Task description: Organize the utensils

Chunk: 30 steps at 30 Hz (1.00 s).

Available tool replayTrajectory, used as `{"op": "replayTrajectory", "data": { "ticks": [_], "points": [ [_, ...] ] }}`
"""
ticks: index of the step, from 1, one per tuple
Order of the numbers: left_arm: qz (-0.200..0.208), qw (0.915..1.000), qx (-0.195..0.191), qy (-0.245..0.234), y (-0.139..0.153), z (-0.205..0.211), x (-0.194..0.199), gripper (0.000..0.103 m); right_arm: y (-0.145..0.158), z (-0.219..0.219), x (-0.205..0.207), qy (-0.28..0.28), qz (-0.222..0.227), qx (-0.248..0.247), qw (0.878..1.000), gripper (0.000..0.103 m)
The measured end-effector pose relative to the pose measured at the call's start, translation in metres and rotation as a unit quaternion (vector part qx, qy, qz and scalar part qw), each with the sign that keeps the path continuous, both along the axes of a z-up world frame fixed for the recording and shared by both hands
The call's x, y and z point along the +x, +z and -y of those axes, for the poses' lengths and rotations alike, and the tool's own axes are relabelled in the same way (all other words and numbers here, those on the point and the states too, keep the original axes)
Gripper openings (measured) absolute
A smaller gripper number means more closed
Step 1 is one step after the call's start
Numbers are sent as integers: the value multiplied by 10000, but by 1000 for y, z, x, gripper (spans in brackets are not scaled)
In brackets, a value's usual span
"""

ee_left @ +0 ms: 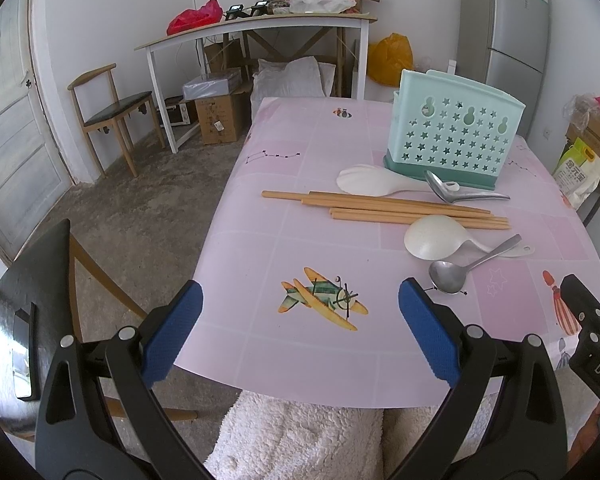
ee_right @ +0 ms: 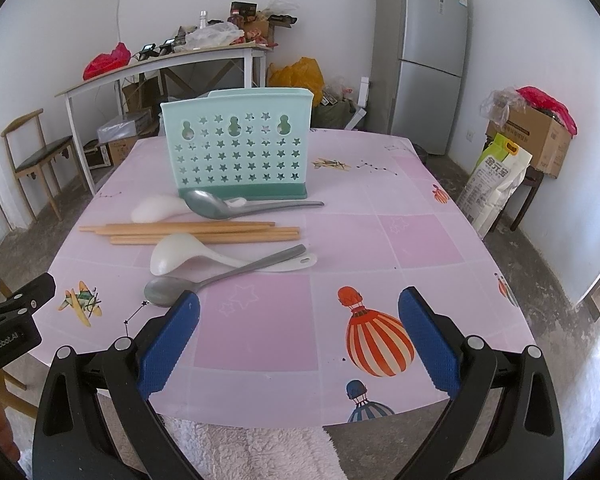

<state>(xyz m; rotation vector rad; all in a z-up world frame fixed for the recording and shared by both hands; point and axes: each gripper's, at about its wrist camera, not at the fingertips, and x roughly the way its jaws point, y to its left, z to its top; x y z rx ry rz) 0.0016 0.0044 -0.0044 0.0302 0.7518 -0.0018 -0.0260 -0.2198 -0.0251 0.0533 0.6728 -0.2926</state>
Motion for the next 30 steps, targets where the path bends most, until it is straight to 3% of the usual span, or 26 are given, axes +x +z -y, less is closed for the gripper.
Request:
{"op": "replayTrajectory", "data": {
  "ticks": [30],
  "points": [
    [-72, 9999, 53, 103, -3, -2, -2, 95, -2, 0, -3, 86, -1, 46, 10000, 97]
  ]
}}
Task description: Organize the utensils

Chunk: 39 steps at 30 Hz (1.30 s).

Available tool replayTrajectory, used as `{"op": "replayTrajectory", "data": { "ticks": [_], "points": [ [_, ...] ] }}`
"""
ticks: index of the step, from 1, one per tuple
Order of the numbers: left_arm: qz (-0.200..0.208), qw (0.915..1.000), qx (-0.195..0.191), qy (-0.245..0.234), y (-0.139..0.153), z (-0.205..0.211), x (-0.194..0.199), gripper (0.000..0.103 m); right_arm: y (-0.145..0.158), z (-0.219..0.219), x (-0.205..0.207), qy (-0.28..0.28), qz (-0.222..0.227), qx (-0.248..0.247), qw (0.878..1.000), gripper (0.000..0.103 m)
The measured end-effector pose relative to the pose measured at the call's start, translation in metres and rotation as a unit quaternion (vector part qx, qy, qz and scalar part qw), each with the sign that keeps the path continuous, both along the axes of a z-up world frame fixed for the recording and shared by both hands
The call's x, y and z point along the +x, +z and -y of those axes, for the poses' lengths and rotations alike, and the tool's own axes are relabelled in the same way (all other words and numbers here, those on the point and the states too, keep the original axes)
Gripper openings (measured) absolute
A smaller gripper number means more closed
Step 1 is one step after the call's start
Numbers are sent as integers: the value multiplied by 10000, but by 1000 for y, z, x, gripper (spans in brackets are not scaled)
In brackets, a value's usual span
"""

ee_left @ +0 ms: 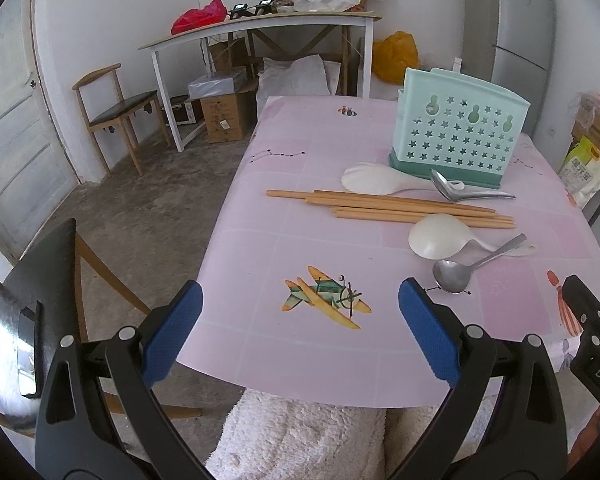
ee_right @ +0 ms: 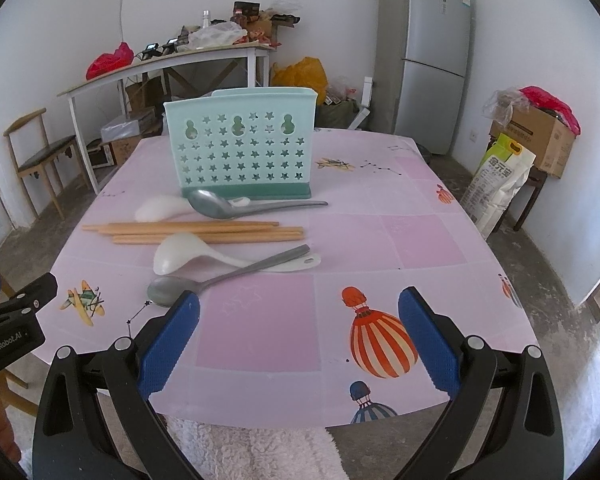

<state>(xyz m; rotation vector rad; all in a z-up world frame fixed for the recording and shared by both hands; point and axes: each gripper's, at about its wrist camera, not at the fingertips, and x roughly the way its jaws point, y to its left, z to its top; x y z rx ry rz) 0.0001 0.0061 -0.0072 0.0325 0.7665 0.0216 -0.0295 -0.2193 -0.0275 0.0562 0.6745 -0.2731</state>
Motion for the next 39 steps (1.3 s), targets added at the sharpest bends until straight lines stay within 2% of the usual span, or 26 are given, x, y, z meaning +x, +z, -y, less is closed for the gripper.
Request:
{"op": "replayTrajectory", "data": {
  "ticks": [13, 22, 27, 31, 39],
  "points": [
    [-78, 9999, 131, 80, -2, 1, 7, 95, 4, 1, 5, 42, 53, -44, 10000, 97],
    [-104, 9997, 231, 28, -8, 2, 15, 95, 9, 8, 14, 174, 256, -348, 9989, 97],
    [-19, 9992, -53, -400, -13, 3, 20, 95, 4, 25, 16, 419, 501, 128, 9978, 97],
    [104, 9960, -287, -844, -14, 13, 23, 95, -7, 36, 24, 439, 314, 368, 9979, 97],
    [163, 9775, -663, -1993, -25, 48, 28, 94, -28, 52, 46, 373, -8, 616, 9974, 97]
  ]
}}
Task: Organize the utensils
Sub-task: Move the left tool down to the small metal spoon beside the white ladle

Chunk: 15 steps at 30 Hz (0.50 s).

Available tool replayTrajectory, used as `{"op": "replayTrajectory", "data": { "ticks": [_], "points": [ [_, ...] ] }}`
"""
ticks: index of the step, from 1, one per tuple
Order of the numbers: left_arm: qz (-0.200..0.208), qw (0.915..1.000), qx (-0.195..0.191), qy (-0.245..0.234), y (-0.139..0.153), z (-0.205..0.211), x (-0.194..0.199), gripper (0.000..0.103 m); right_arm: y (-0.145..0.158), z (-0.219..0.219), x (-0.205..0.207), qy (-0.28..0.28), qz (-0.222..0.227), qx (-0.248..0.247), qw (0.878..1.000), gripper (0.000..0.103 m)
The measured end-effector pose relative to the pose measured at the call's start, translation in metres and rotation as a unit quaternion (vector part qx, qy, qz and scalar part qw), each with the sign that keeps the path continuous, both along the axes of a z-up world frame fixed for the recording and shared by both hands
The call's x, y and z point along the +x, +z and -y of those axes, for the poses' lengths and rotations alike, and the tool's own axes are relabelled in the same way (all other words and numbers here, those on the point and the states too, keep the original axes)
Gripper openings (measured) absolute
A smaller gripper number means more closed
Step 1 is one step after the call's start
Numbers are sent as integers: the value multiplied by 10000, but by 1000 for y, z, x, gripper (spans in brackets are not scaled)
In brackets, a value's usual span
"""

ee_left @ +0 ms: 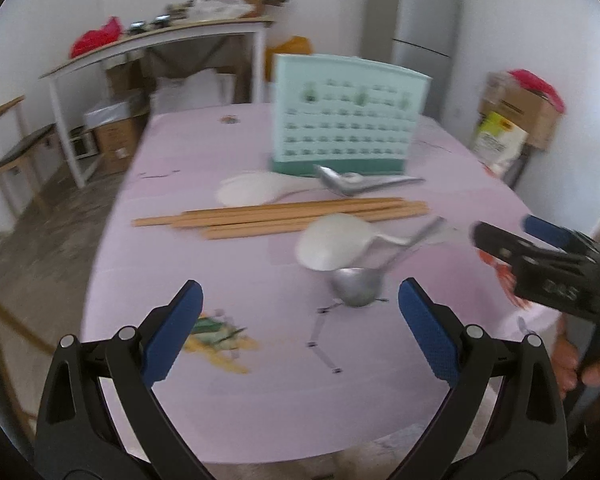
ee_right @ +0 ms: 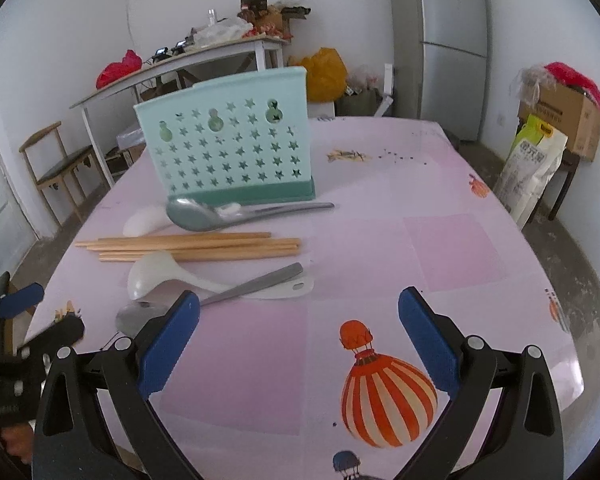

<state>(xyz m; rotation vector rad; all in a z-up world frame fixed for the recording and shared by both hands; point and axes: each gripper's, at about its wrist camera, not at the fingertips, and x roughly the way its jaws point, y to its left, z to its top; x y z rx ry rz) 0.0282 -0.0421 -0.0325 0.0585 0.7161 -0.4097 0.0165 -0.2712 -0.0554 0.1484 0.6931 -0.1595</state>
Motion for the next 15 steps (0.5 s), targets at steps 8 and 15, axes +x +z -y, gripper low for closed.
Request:
{"op": "replayTrajectory", "data": {
  "ticks": [8, 15],
  "points": [
    [-713, 9932, -709, -585, -11, 16, 14, 66, -17, 11, 14, -93, -195, 196, 9996, 97],
    [-1558, 9786, -1321, -260, -31, 2, 32, 43, -23, 16, 19, -110, -244, 312, 9992, 97]
  ]
}}
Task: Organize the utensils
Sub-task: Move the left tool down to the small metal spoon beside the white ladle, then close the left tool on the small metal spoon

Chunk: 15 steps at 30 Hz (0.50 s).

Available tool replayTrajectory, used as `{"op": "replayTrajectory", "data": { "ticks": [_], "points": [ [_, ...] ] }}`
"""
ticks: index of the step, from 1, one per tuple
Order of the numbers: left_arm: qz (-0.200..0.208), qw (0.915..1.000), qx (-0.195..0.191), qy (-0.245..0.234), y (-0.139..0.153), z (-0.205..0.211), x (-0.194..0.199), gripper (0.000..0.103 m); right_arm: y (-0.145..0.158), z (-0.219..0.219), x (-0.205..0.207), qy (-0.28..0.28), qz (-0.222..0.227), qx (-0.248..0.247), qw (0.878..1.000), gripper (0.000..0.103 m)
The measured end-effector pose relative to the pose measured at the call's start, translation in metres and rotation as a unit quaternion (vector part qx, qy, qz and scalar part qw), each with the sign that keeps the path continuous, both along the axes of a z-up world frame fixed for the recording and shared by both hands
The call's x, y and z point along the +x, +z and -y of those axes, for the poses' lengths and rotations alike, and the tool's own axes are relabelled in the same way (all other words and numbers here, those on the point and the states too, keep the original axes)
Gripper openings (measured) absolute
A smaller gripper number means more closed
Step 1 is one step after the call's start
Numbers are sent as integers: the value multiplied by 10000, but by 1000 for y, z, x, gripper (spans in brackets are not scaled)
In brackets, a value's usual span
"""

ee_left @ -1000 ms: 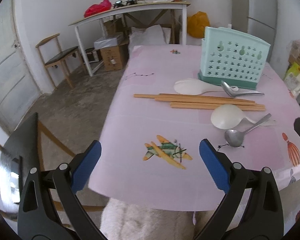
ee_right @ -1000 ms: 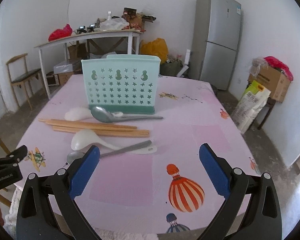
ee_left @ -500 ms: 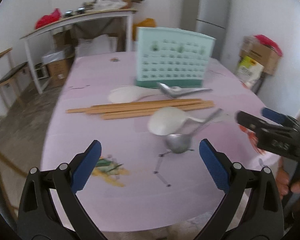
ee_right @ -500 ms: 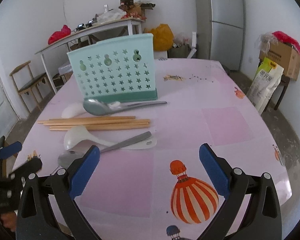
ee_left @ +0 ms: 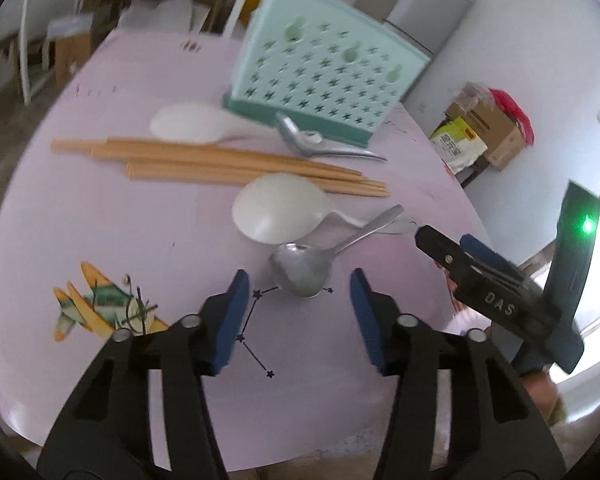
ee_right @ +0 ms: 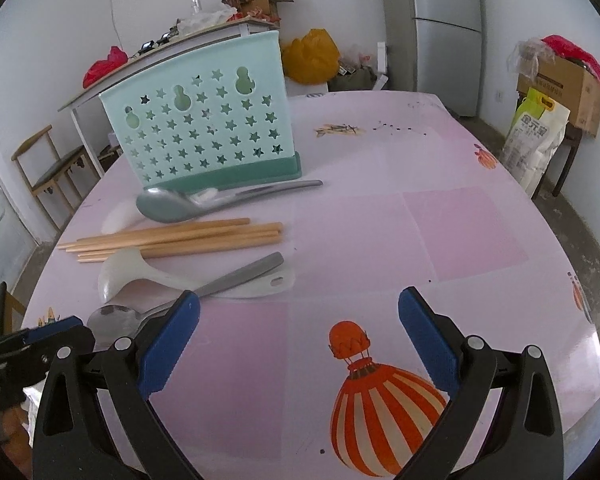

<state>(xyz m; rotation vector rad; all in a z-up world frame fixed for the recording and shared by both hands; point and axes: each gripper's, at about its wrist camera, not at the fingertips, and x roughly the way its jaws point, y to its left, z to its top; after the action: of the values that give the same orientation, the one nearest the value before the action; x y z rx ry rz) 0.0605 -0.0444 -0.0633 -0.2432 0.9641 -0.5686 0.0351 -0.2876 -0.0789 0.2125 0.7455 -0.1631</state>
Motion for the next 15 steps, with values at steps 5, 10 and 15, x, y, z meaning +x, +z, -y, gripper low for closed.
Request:
{"op": "replayTrajectory", "data": {
  "ticks": [5, 10, 15],
  "points": [
    [-163, 9998, -136, 22, -7, 3, 7, 29, -1, 2, 0, -6, 18, 31, 10000, 97],
    [-104, 9999, -39, 86, -11, 10, 11, 16, -3, 4, 0, -17, 17, 64, 10000, 97],
    [22, 9997, 133, 227, -11, 15, 13, 10, -1, 4, -2, 3, 64, 4, 10000, 97]
  ]
}}
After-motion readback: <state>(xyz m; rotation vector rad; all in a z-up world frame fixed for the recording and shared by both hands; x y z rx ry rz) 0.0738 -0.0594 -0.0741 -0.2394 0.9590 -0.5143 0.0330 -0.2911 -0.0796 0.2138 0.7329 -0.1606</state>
